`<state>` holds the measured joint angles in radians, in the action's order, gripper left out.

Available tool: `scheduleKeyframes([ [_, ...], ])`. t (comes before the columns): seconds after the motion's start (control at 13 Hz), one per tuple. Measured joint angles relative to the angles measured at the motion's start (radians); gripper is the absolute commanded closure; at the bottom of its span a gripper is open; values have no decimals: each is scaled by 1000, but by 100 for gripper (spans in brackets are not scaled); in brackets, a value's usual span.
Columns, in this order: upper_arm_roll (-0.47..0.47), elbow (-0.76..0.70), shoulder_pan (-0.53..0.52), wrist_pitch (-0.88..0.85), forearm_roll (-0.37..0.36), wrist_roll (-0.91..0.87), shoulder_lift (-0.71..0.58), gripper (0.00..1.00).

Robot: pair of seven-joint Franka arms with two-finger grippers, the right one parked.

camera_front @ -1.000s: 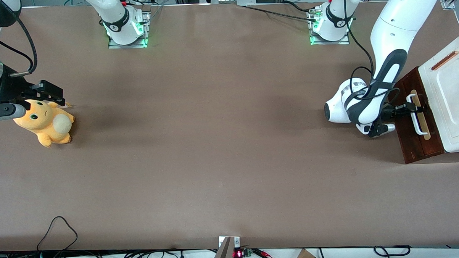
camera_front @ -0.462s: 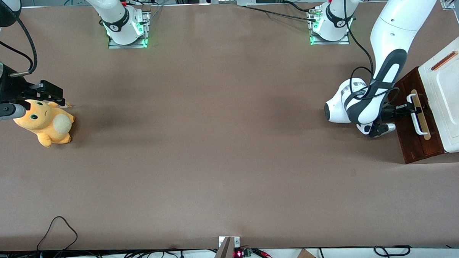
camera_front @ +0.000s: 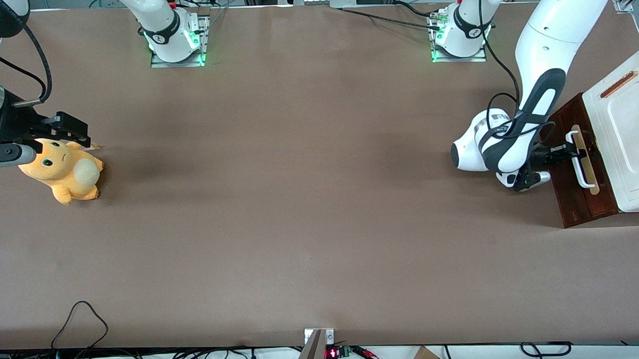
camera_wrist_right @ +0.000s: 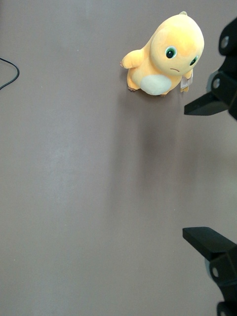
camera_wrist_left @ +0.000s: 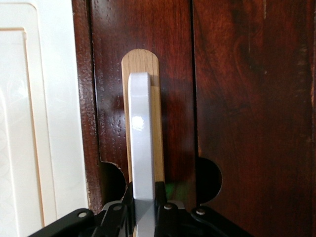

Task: Open lower drawer with left arm only
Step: 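Close the left gripper around the white bar handle, then pull the handle away from the cabinet with the left gripper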

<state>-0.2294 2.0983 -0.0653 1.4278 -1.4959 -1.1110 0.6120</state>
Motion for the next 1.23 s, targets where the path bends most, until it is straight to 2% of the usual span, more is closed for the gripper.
scheduleKeyframes([
  [0.15, -34, 3, 3, -18, 2, -2, 0, 100],
  [0.38, -131, 4, 12, -66, 23, -7, 0, 100],
  [0.54, -158, 4, 38, -84, 39, -11, 1, 96],
  [0.62, -160, 4, 47, -86, 41, -12, 1, 82],
  [0.77, -160, 4, 49, -86, 42, -10, 1, 0],
  [1.08, -160, -10, 49, -76, 35, 4, 2, 0],
  [1.23, -161, -57, 49, -76, 64, 50, -1, 0],
])
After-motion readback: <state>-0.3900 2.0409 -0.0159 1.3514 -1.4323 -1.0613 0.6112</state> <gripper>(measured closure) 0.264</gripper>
